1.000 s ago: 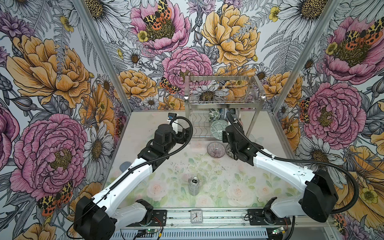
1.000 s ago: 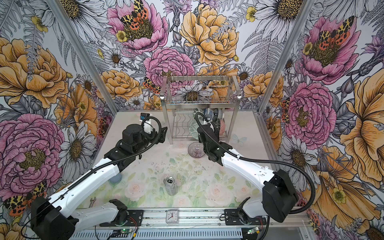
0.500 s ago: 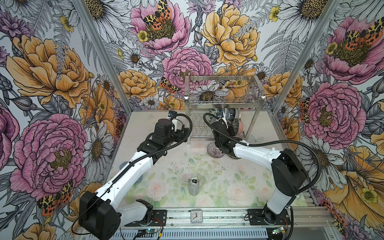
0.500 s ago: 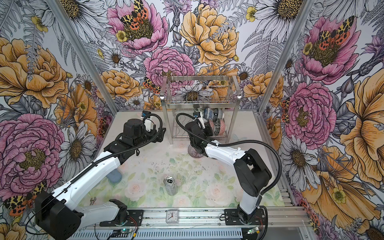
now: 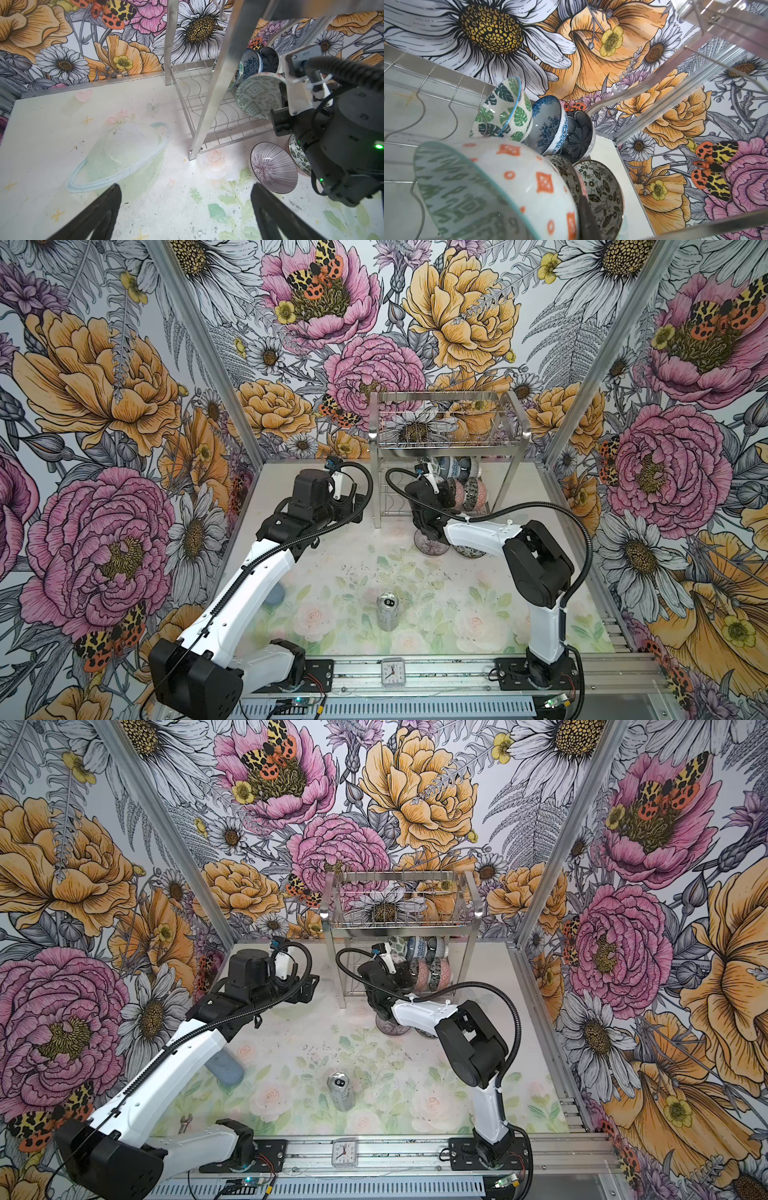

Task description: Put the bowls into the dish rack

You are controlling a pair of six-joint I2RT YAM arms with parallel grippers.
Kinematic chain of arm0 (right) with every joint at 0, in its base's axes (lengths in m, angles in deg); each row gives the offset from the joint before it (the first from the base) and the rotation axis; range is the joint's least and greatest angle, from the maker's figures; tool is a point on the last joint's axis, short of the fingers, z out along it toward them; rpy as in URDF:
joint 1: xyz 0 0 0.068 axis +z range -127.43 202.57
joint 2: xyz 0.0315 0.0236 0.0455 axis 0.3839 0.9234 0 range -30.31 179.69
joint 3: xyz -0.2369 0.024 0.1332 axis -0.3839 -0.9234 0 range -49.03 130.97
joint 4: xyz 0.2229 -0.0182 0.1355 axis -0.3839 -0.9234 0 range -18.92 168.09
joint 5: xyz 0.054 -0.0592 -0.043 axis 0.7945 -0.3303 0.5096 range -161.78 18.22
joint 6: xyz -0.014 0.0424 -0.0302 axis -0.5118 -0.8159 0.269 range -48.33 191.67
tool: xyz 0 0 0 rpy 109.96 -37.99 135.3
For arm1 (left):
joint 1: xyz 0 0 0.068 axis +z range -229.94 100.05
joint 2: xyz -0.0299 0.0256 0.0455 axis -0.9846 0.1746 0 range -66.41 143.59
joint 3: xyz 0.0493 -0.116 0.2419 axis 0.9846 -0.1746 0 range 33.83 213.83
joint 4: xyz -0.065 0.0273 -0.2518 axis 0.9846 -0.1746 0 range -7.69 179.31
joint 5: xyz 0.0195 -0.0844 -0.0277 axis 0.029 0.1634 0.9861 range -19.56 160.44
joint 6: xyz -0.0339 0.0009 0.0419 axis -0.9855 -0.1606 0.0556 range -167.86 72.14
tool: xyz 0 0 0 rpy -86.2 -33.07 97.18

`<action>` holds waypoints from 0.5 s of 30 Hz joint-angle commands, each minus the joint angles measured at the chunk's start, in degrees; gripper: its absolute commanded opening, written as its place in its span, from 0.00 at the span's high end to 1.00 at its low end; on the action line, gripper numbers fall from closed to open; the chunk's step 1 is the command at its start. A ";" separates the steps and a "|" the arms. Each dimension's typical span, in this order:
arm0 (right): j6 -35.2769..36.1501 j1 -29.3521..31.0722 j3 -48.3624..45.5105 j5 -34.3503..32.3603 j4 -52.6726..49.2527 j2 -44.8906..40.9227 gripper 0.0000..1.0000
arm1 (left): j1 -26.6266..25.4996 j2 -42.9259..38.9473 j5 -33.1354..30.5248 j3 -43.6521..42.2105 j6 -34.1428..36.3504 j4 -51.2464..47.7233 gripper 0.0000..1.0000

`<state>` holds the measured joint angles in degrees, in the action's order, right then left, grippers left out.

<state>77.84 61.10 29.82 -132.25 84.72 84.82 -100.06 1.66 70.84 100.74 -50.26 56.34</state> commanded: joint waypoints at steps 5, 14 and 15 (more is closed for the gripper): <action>2.22 -1.16 7.18 -3.81 0.50 5.48 1.00 | 2.88 -0.51 7.48 -1.70 0.41 -0.13 0.01; 3.37 -2.72 12.22 -5.77 -2.12 9.28 1.00 | 3.38 -1.10 9.08 -2.14 -0.07 0.23 0.01; 3.37 -2.83 12.55 -5.77 -2.32 9.61 1.00 | 3.42 -1.06 9.26 -2.14 -0.11 0.26 0.01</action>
<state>80.77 58.65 39.66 -135.24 81.99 93.48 -97.29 1.66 77.97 99.39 -50.41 56.10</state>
